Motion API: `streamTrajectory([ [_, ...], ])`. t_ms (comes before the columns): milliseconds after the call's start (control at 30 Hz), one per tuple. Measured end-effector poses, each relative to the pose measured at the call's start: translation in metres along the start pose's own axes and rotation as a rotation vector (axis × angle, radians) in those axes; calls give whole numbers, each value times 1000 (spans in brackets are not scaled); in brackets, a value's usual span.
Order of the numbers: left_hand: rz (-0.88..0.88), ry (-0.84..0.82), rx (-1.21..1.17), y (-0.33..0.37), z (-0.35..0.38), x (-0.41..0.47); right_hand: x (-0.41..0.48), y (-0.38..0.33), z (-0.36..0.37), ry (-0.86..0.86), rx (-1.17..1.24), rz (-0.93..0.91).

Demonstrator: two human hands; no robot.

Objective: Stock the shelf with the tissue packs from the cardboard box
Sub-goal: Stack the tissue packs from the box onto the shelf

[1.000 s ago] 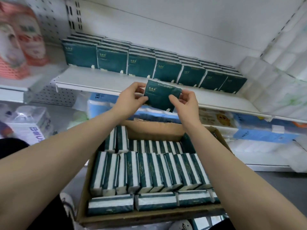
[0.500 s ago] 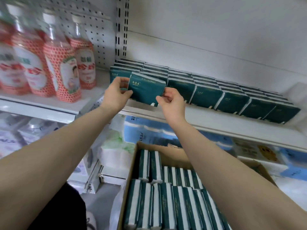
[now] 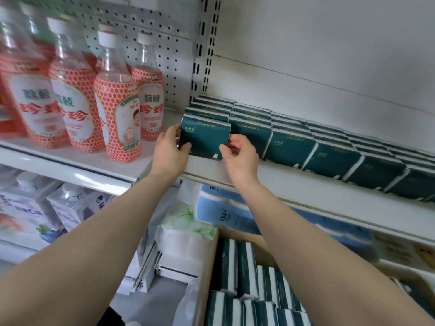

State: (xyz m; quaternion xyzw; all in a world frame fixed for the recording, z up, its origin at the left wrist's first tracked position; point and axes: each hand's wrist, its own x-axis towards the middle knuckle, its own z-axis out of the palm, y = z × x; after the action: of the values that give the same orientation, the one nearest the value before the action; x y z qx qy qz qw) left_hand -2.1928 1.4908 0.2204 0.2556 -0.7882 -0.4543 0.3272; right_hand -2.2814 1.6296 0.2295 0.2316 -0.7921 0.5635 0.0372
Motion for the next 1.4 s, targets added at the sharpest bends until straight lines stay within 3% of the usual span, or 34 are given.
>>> streamTrajectory([
  [567,-10,4,70,-6,11,8,0,11,5,-96,-64,-14],
  [767,46,-10,143,1,5,-5,-5,10,-4,-31,-30,29],
  [900,72,61,157,20,-1,-29,-26,11,-20,0,-20,-26],
  [1000,190,109,128,31,-1,-51,-43,8,-41,60,-35,-90],
  [1200,399,-117,39,52,17,-99,-86,6,-91,114,-143,-163],
  [1400,319,-529,193,41,47,-146,-133,40,-122,1,-258,-24],
])
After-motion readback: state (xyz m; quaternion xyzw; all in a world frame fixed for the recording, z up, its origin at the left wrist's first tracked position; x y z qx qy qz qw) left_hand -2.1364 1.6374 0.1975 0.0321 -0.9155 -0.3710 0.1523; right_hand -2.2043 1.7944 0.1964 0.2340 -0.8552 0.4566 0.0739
